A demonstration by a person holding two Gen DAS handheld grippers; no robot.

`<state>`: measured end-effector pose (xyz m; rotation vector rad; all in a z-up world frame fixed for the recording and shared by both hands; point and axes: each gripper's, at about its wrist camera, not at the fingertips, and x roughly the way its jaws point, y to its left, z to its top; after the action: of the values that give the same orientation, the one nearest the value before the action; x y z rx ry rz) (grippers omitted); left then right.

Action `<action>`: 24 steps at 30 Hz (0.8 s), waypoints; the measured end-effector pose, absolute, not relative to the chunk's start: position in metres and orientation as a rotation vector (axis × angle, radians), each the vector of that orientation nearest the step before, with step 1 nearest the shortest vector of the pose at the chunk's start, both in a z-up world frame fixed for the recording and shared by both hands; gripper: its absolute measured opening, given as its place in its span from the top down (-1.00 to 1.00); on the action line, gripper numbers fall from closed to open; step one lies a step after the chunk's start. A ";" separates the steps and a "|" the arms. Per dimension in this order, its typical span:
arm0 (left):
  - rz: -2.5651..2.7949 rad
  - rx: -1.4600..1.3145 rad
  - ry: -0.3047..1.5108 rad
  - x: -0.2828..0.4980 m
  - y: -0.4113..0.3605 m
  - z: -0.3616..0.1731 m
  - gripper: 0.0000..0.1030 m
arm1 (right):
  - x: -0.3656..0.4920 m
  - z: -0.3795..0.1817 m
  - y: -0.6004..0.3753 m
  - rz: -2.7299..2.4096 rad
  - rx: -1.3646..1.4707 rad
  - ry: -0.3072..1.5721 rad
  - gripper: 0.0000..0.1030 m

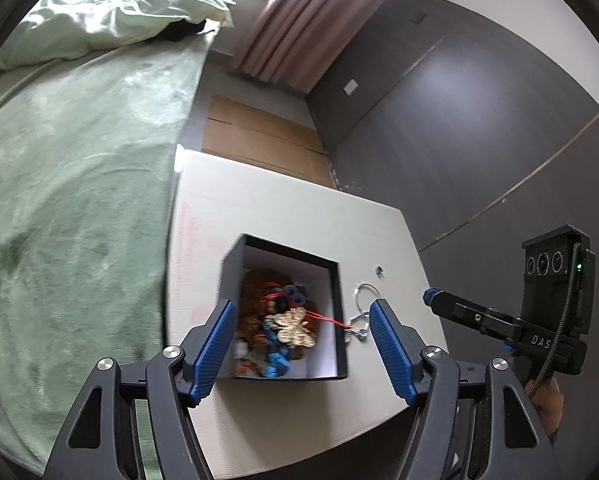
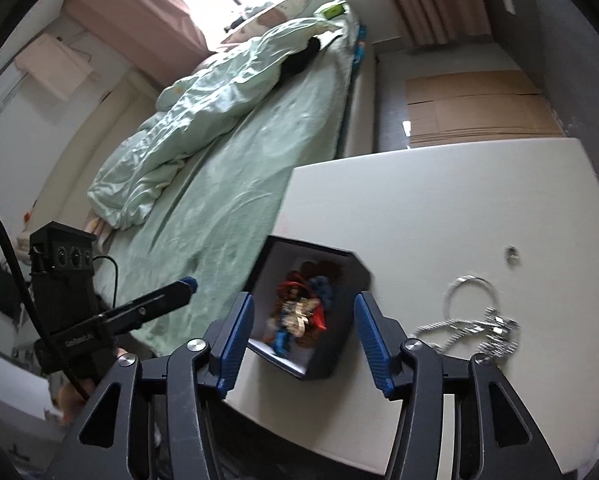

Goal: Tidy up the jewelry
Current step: 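Move the left tool to the silver chain and close on it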

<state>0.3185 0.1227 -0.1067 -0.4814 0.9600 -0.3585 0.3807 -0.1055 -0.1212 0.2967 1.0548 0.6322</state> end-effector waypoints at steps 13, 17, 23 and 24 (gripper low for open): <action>-0.436 -0.337 0.966 0.331 0.052 -0.101 -0.36 | 0.371 -0.134 -0.174 0.519 0.360 1.052 -0.05; -0.468 -0.295 0.974 0.336 0.030 -0.101 -0.36 | 0.368 -0.141 -0.194 0.484 0.392 1.052 -0.05; -0.513 -0.247 1.009 0.346 -0.006 -0.110 -0.36 | 0.362 -0.152 -0.231 0.425 0.448 1.039 -0.05; -0.518 -0.241 1.017 0.348 -0.012 -0.112 -0.36 | 0.360 -0.153 -0.236 0.415 0.454 1.037 -0.05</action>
<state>0.3485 -0.0123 -0.1124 -0.2408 1.0167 -0.5185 0.3603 -0.2363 -0.1532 0.4539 1.0372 0.4149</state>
